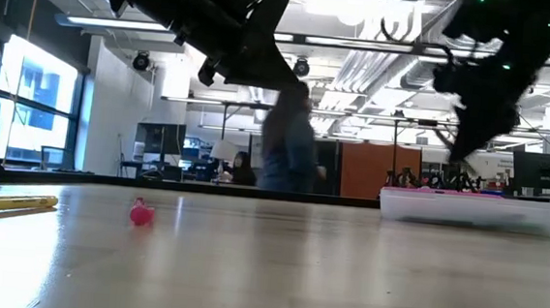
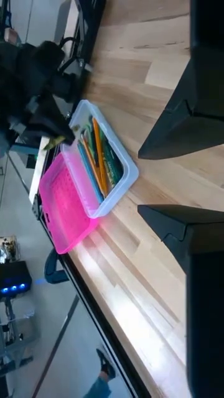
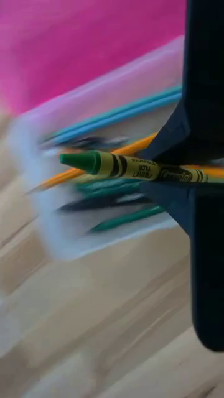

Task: Pick & place school supplies into a supply box
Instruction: Put the green crayon into the pink supply box, then put the yellow pen into the pink supply box

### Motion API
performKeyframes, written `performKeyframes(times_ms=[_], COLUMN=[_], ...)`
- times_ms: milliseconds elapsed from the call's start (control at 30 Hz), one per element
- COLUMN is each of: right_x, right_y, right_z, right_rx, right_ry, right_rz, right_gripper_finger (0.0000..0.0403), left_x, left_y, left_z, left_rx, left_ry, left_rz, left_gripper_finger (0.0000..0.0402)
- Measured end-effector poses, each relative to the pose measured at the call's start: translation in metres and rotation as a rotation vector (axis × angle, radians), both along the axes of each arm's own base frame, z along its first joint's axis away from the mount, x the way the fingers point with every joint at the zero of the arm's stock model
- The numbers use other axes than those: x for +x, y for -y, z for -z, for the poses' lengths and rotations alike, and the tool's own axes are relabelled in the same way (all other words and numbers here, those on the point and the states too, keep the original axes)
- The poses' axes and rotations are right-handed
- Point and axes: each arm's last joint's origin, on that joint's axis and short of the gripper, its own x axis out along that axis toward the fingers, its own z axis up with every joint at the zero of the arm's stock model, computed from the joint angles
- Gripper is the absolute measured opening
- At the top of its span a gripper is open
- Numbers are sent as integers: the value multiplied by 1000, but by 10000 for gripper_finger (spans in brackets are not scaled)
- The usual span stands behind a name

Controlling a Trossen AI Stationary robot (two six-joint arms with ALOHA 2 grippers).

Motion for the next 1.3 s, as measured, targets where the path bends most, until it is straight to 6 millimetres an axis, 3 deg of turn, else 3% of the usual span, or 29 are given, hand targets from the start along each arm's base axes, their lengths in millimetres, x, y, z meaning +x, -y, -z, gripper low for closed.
performKeyframes(times_ms=[133, 400, 633, 800, 967, 1133, 1300], right_x=[-5, 10, 30, 47, 69, 87, 104], right_y=[-1, 1, 5, 7, 5, -5, -24], right_z=[8, 26, 33, 24, 8, -12, -6], right_rx=[39, 32, -80, -190, -181, -139, -164], right_ry=[-91, -174, -148, -1, 280, 583, 665], right_rz=[62, 63, -71, -171, -330, -521, -692], right_gripper_finger=[14, 66, 104, 114, 107, 103, 103], left_x=[0, 0, 0, 0, -4, -23, -46], left_y=[0, 0, 0, 0, 0, -3, -5], left_z=[-1, -1, -1, -1, -5, -26, -42], left_rx=[-1, -2, -3, -4, -1, -49, -142], left_ry=[7, 8, 9, 8, -7, -27, -66], left_rz=[-1, 3, 4, 6, 7, -7, 30], left_gripper_finger=[156, 156, 156, 156, 156, 156, 156])
